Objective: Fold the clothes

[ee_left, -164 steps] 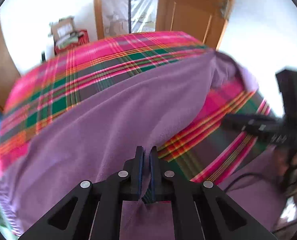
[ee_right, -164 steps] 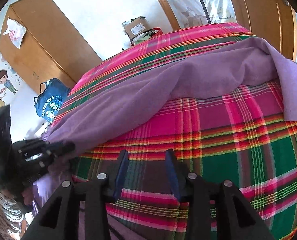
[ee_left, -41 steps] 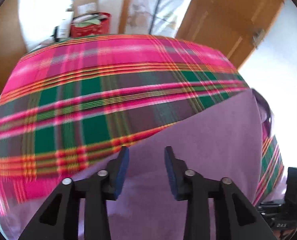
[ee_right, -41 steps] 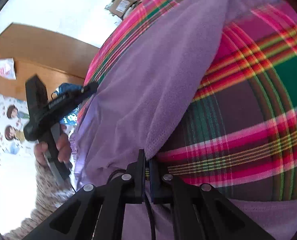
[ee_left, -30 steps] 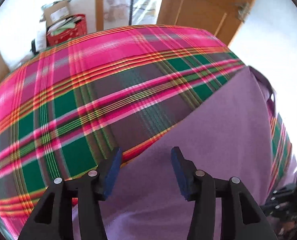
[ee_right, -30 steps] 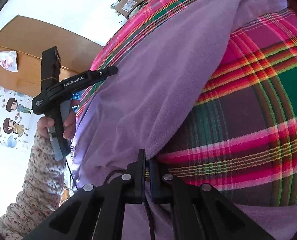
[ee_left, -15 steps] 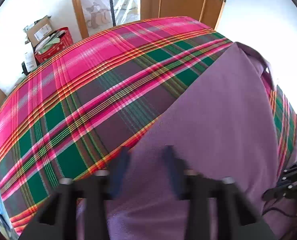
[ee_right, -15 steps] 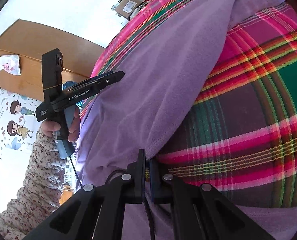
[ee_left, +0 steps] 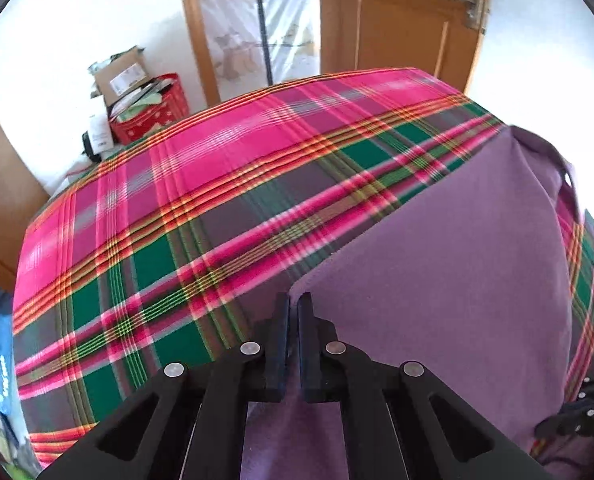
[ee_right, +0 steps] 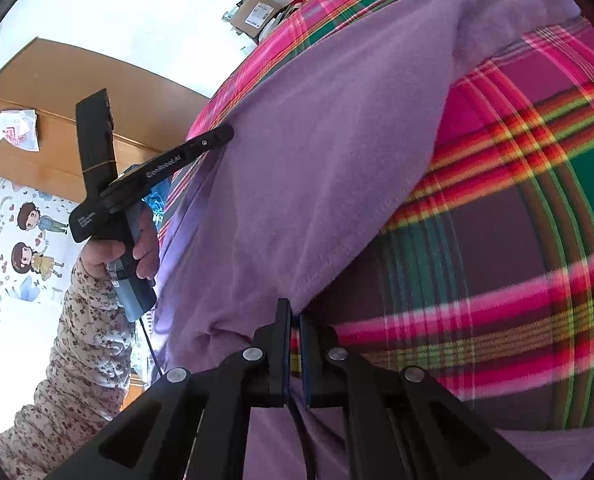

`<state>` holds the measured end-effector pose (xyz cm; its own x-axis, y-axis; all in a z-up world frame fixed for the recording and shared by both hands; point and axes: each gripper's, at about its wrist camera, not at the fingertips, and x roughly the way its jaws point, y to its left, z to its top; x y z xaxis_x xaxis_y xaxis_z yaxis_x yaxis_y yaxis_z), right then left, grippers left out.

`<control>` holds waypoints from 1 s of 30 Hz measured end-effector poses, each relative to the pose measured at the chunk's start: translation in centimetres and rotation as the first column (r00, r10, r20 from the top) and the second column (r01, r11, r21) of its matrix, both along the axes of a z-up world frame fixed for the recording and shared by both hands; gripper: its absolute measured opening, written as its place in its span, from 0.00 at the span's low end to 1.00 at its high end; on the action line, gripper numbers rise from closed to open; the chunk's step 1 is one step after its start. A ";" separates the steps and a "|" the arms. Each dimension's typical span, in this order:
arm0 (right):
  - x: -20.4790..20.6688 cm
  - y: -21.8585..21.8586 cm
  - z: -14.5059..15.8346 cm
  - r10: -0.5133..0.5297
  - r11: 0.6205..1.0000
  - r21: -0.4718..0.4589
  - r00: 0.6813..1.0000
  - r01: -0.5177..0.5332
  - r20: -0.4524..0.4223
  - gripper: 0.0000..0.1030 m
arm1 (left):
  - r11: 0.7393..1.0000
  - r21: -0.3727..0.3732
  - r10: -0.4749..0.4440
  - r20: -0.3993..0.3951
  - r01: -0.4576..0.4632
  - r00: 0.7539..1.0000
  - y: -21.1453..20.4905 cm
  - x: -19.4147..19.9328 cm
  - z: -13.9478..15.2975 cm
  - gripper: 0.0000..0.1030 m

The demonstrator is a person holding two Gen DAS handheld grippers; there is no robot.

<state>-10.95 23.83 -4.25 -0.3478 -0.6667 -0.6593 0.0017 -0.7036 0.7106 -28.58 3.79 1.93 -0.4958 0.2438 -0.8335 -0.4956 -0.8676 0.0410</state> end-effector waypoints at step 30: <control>4.1 7.2 4.3 -0.202 0.966 0.147 0.975 0.215 -0.098 0.06 | 0.980 0.057 0.183 0.130 -0.191 0.975 -3.6 1.9 2.0 0.12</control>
